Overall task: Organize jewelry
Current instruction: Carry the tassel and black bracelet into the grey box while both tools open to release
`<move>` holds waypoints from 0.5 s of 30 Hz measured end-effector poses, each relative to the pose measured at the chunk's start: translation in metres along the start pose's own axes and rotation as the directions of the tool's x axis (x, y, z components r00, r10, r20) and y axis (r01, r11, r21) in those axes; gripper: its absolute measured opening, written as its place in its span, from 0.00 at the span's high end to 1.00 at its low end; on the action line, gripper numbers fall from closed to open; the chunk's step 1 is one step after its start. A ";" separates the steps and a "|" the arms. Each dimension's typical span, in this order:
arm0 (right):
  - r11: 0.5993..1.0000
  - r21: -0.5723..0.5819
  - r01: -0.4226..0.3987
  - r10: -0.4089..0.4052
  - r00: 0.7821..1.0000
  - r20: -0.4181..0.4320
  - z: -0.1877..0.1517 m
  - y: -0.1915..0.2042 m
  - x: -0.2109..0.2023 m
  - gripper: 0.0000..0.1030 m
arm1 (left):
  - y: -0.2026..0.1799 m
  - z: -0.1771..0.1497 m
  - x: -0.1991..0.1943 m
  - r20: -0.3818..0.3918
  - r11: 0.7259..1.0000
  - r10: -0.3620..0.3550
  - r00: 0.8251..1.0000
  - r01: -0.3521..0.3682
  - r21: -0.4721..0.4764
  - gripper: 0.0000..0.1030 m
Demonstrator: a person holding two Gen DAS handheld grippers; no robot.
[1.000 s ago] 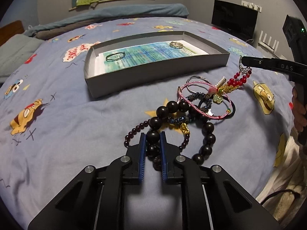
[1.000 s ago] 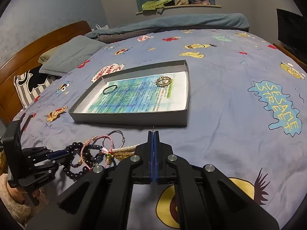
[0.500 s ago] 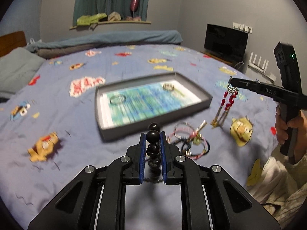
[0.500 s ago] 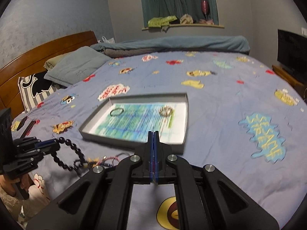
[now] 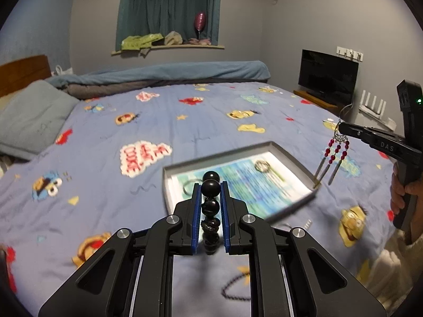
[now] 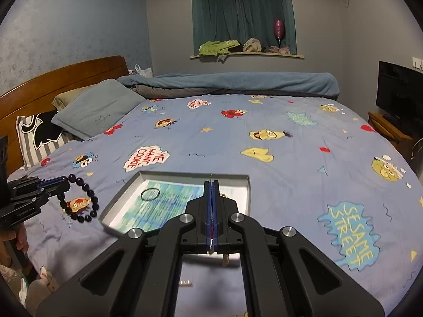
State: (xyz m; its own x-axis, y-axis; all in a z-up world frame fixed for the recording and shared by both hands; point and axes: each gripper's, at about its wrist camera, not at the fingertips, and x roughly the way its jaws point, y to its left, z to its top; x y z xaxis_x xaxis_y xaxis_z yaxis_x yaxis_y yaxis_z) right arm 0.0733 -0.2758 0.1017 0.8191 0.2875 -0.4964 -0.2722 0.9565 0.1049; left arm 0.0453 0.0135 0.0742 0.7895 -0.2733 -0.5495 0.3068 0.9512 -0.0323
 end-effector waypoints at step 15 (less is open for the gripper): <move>0.998 0.007 -0.066 0.067 0.995 -0.070 -0.002 0.038 0.077 0.99 | -0.019 0.023 0.085 -0.033 0.995 -0.100 0.994 0.099 -0.017 0.86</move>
State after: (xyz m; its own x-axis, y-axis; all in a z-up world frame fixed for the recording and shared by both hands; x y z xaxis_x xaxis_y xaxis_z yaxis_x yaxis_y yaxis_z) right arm 0.1247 -0.2171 0.0658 0.7618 0.3463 -0.5474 -0.3220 0.9357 0.1439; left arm 0.1188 -0.0309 0.0471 0.7370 -0.3620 -0.5708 0.3747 0.9217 -0.1008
